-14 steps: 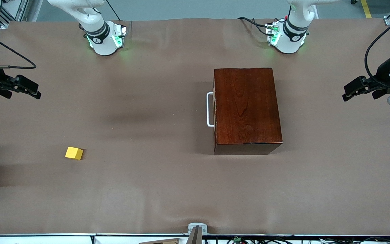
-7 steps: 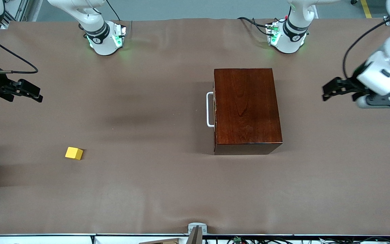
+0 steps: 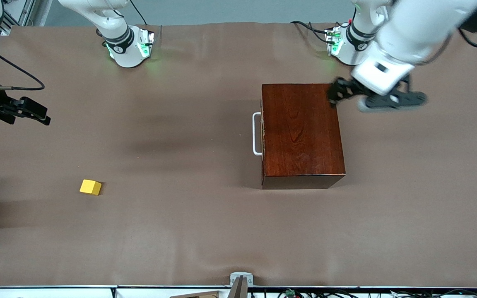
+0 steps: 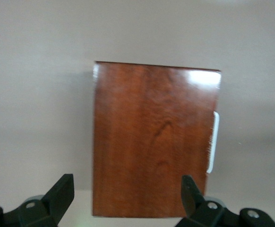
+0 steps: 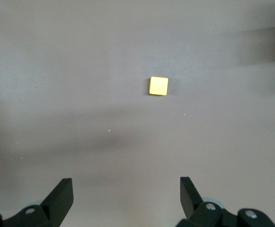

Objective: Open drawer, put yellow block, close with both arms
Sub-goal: 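Move the left gripper to the white drawer handle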

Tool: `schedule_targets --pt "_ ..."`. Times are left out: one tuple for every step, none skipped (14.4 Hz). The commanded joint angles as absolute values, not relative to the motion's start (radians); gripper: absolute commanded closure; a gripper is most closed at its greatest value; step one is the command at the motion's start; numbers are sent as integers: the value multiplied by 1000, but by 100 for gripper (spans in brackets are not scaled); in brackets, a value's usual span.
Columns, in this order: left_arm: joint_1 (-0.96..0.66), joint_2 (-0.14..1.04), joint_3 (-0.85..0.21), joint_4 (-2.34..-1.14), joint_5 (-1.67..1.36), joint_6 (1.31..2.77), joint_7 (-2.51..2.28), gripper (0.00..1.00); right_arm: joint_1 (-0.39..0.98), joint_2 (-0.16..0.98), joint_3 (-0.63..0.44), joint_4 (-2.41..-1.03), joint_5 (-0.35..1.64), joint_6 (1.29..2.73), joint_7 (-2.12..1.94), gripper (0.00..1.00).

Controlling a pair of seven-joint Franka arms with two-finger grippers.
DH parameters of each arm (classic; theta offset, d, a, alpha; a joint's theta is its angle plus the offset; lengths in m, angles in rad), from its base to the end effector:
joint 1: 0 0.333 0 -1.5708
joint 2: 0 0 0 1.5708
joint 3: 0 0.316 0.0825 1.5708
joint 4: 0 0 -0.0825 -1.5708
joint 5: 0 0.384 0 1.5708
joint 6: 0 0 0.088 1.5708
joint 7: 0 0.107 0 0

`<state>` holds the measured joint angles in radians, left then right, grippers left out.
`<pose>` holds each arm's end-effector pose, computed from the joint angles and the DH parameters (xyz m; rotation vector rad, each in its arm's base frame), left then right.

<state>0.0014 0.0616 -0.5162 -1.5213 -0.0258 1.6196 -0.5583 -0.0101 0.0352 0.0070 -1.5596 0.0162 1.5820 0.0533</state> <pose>0.5049 -0.2780 0.6221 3.0696 0.0701 0.0149 0.5661 -0.0001 0.6111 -3.1241 0.0886 0.0206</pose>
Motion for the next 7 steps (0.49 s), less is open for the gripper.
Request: schedule_targets --pt "-49 130 -606 -1473 -22 1612 -664 0 -21 35 17 -1552 12 1582 63 0" --pt "-98 179 -607 -1436 -12 1614 -720 0 -21 35 17 -1552 12 1580 63 0" --pt "-159 233 -604 -1404 12 1614 -765 0 -23 35 17 -1552 12 1577 63 0" --pt "-211 282 -601 -1372 53 1614 -785 0 -21 35 17 -1552 12 1578 64 0" --pt "-266 332 -600 -1356 99 1614 -787 0 -21 35 17 -1552 12 1578 63 0" --pt "-319 377 -595 -1342 142 1620 -788 0 -21 35 17 -1552 11 1577 63 0" --pt "-365 426 -594 -1324 187 1624 -802 0 -21 35 17 -1552 12 1577 64 0"
